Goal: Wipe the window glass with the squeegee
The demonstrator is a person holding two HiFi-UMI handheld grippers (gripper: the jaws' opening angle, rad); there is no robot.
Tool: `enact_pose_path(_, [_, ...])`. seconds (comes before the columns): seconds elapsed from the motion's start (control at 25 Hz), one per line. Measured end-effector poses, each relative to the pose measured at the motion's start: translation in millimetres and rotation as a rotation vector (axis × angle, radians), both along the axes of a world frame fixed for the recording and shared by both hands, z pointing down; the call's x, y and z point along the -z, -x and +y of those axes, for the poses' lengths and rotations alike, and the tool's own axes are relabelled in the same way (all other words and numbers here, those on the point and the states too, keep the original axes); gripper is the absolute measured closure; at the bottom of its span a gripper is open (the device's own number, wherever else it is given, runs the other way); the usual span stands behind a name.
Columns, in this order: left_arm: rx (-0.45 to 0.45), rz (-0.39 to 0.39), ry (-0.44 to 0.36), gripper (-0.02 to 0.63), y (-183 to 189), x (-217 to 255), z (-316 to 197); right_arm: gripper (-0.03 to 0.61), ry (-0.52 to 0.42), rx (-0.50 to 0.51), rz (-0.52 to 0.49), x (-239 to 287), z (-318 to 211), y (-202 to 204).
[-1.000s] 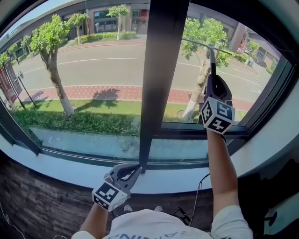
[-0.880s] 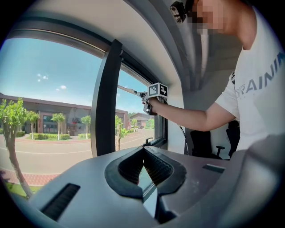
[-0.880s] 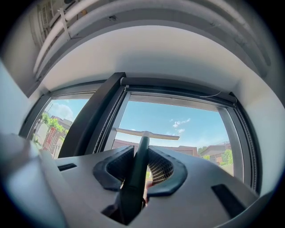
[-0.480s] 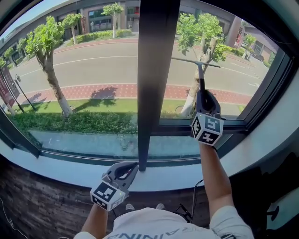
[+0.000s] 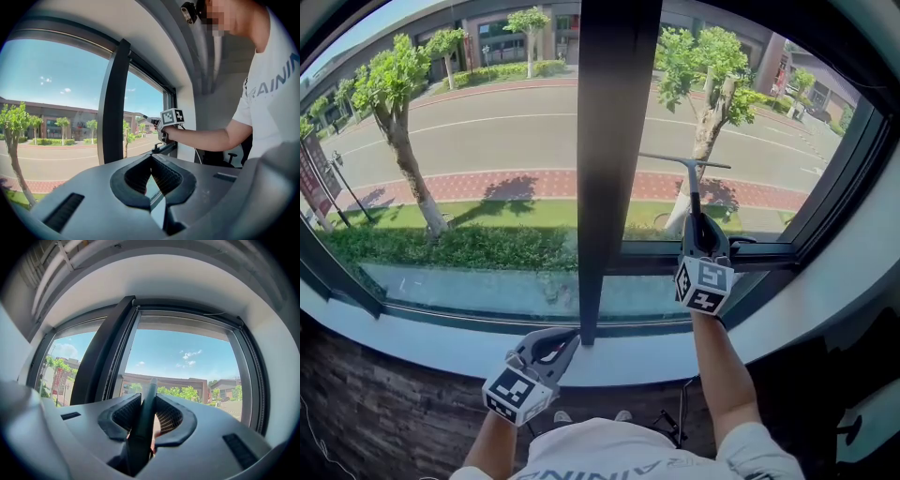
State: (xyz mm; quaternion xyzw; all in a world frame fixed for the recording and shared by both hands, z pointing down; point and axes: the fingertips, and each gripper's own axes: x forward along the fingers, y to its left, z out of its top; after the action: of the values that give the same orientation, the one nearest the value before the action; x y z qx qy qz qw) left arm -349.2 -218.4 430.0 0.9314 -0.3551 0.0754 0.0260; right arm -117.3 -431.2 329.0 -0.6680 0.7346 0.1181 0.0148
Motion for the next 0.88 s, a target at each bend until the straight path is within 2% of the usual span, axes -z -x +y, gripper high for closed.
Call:
enact_pose_path(0.4, [0.010, 0.002, 0.033, 0.597, 2.6, -13.0, -1.1, 0.479, 0.105, -0.008, 0.007, -78.3, 3.2, 0.2])
enact_pose_path(0.88, [0.013, -0.015, 0.040, 0.597, 0.0, -20.0, 1.6, 0.479, 0.170, 0.007, 0.033, -131.2, 4.4, -2.7])
